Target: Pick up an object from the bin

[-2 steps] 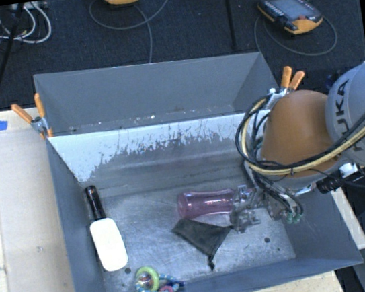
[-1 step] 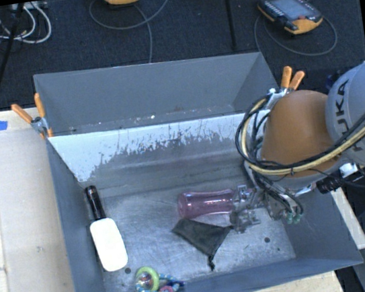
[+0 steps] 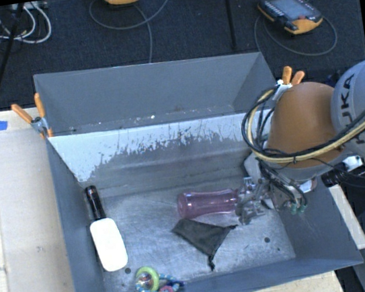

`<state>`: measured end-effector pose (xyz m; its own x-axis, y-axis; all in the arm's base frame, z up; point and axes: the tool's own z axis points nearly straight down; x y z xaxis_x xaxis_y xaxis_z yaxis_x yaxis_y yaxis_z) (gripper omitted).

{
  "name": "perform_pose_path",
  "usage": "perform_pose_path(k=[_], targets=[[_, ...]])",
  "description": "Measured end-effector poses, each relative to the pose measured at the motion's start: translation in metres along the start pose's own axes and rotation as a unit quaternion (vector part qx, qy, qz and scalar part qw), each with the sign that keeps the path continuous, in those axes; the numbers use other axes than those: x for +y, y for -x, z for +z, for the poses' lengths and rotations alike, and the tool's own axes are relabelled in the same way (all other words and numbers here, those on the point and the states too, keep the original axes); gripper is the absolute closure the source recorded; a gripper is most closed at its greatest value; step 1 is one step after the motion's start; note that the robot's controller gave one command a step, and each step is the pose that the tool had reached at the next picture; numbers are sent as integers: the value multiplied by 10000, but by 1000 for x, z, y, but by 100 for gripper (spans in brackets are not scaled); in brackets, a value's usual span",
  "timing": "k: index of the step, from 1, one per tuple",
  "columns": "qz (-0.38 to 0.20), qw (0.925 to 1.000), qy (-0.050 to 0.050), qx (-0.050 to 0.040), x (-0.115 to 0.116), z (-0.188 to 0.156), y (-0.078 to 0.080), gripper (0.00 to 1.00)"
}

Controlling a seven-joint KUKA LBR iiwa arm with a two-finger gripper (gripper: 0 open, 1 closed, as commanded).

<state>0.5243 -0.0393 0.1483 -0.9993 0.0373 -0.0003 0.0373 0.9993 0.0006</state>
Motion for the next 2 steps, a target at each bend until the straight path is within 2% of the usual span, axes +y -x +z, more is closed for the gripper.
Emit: perform_pose_path(k=[1,2], targets=[[-352,9994,-3,-46,22,-181,6,100],[-349,9994,-4,-5,22,-177,5,100]])
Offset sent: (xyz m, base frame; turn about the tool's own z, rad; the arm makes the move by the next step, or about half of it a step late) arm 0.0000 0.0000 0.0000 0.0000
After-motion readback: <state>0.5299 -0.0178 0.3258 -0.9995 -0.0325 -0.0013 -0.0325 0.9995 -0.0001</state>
